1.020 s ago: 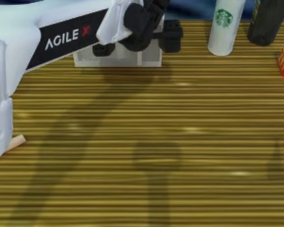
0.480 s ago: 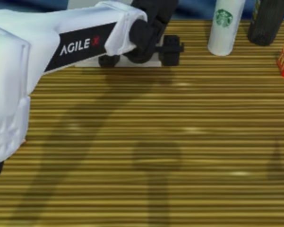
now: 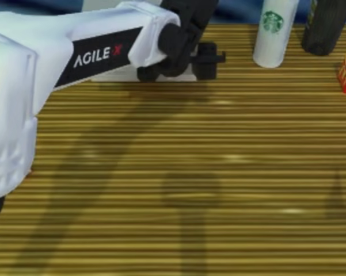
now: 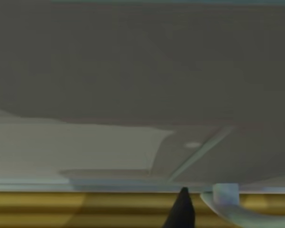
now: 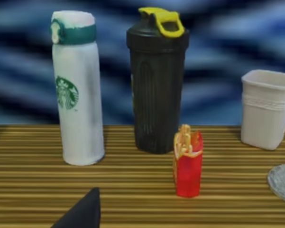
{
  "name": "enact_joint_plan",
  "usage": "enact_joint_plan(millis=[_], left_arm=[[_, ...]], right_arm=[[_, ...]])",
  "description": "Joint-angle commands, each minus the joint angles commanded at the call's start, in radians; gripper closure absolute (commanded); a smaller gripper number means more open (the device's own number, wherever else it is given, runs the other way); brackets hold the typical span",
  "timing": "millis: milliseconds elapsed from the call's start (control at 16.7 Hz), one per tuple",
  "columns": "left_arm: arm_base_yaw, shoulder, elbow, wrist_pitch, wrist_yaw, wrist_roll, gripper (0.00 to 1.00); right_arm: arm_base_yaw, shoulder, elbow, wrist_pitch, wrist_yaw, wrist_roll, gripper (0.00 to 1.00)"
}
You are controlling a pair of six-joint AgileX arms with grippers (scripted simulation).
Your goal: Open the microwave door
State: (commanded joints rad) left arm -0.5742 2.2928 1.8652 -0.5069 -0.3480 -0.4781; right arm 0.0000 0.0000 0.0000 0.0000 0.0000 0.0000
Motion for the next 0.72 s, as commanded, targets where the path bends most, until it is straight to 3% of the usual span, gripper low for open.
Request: enact_joint_plan(millis=[180,660,720], left_arm=[[0.000,0.000,0.000,0.000,0.000,0.000,0.98],[0.000,0.000,0.000,0.000,0.000,0.000,1.00],[-0.036,-0.028,-0.054,-0.009,0.014,-0.003,1.00]], right_arm=[[0.000,0.000,0.000,0.000,0.000,0.000,0.00],[0.000,0.000,0.000,0.000,0.000,0.000,0.00],[0.000,0.000,0.000,0.000,0.000,0.000,0.00]])
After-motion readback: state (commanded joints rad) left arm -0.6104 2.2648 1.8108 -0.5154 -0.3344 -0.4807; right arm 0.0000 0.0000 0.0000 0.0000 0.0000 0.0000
